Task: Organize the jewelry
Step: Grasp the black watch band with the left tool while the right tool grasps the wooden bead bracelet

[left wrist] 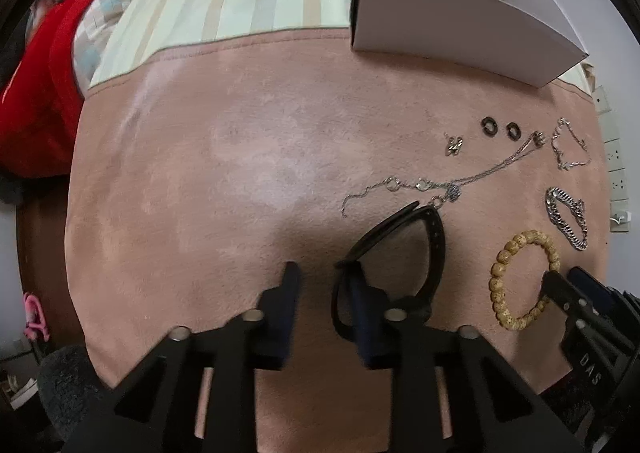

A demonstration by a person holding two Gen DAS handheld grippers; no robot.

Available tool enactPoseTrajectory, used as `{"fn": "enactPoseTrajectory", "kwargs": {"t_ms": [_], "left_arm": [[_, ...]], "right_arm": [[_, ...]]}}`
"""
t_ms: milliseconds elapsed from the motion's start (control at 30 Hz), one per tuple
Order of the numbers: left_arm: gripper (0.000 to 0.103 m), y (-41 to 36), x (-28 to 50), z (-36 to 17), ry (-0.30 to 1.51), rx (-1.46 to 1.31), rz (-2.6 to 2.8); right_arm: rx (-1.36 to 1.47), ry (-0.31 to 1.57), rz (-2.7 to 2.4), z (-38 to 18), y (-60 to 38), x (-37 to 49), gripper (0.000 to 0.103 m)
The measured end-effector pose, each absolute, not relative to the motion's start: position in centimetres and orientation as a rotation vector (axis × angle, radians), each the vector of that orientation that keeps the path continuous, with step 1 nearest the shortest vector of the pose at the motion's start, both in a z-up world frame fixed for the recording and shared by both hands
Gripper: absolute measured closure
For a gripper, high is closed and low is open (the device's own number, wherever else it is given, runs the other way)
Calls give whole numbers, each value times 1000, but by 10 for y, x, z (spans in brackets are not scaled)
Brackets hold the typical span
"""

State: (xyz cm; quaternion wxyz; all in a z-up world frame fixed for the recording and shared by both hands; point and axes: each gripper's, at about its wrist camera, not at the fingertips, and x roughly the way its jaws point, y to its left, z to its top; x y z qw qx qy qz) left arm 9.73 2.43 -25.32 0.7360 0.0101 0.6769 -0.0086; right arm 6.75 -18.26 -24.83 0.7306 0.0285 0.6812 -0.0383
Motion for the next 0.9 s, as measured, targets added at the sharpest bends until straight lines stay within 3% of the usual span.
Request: {"fn": "enactPoseTrajectory", "kwargs": {"t_ms": [67, 100, 267, 633, 900], "left_arm": [[96, 23, 94, -253, 1480, 30, -31], [96, 22, 92, -253, 1476, 36, -31], [99, 5, 86, -238, 1440, 57, -34], [99, 1, 79, -164, 1343, 6, -63], [99, 0, 131, -125, 1224, -21, -110]], "right_arm": [[63, 1491, -75, -245, -180, 68, 88], [70, 1490, -63, -245, -180, 68, 93], [159, 1472, -10, -238, -185, 68, 94], [232, 1329, 93, -169, -183, 82, 94], [231, 1198, 146, -101, -194, 121, 94]]}}
